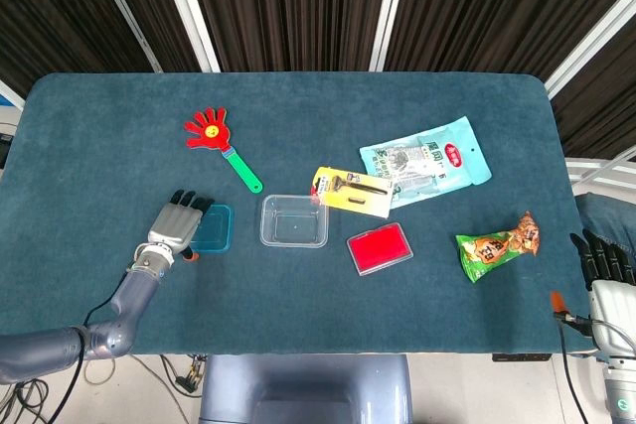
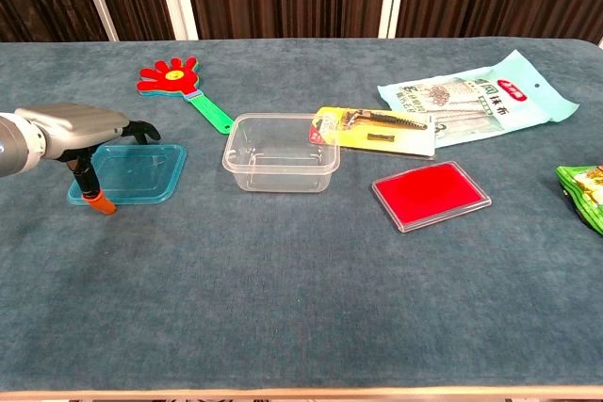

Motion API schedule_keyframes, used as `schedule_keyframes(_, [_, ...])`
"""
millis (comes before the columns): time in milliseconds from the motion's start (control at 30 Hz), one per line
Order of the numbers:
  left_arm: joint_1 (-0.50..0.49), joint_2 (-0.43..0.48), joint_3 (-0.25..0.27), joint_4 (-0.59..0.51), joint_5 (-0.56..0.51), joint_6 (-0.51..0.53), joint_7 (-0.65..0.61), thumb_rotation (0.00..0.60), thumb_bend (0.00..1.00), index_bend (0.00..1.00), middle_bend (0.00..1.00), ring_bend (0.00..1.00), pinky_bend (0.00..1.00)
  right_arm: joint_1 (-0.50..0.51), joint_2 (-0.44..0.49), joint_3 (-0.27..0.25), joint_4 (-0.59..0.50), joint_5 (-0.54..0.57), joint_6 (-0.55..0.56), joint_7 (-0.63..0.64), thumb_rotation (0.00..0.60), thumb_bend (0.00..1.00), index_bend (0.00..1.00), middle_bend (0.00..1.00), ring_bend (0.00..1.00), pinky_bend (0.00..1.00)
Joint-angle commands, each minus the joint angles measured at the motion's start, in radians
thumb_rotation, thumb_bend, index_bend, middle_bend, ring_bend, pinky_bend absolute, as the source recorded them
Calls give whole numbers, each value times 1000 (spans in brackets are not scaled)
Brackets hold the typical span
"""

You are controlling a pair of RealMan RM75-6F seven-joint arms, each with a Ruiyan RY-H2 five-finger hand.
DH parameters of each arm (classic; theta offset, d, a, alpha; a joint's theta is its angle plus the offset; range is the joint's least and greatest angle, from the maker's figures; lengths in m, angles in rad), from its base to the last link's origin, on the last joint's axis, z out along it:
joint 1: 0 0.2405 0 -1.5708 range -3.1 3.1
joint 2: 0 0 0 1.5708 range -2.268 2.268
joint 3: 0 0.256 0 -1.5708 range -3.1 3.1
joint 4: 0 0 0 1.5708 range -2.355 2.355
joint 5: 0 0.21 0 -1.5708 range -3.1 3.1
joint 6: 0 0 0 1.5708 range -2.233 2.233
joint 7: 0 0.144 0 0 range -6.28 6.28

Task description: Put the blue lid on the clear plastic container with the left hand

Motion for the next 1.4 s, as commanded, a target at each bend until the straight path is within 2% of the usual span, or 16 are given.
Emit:
schedule_keyframes(33, [5, 8, -6, -4, 1, 7, -12, 600, 390, 104, 389, 6, 20, 0, 0, 0, 0, 0, 1, 0, 600, 390, 12, 0, 0, 0])
schedule_keyframes(200, [7, 28, -27, -23, -14, 2, -43, 600, 389, 104, 388, 5, 20, -2, -3, 0, 2, 0, 4, -4, 600, 390, 12, 0, 0, 0])
schedule_keyframes(433, [3, 99, -75, -112, -8, 33, -76, 600, 382, 106, 376, 5, 20, -3, -3, 2, -3, 4, 4, -7, 600, 390, 12, 0, 0, 0])
schedule_keyframes(800, [-105, 203, -175, -312, -73, 88, 29, 600, 379, 106, 374, 5, 19, -5, -3, 2, -6, 8, 3, -5, 600, 390, 12, 0, 0, 0])
schedule_keyframes(867, [-146, 207, -189, -349, -124, 85, 72, 600, 378, 106, 373, 5, 19, -4, -3, 4, -8, 11, 2, -7, 600, 389, 12, 0, 0, 0])
schedule_keyframes(900, [-198, 187, -204, -365, -170, 72, 113, 600, 378, 106, 372, 5, 19, -4, -3, 4, -7, 15, -1, -8, 600, 389, 12, 0, 0, 0])
schedule_keyframes(1033, [-270, 150, -210, -371, -284, 90, 177, 600, 378, 106, 368, 5, 19, -5, -4, 4, -6, 16, -1, -9, 600, 390, 12, 0, 0, 0])
schedule_keyframes(1267, [-377, 86, -228, -355, -462, 67, 210, 600, 375, 106, 368, 6, 18, -7, -4, 5, -6, 19, 0, -9, 600, 389, 12, 0, 0, 0])
schedule_keyframes(1400, [-420, 44, -233, -335, -518, 88, 221, 600, 374, 106, 369, 5, 17, -7, -4, 6, -4, 18, 2, -9, 600, 389, 12, 0, 0, 0])
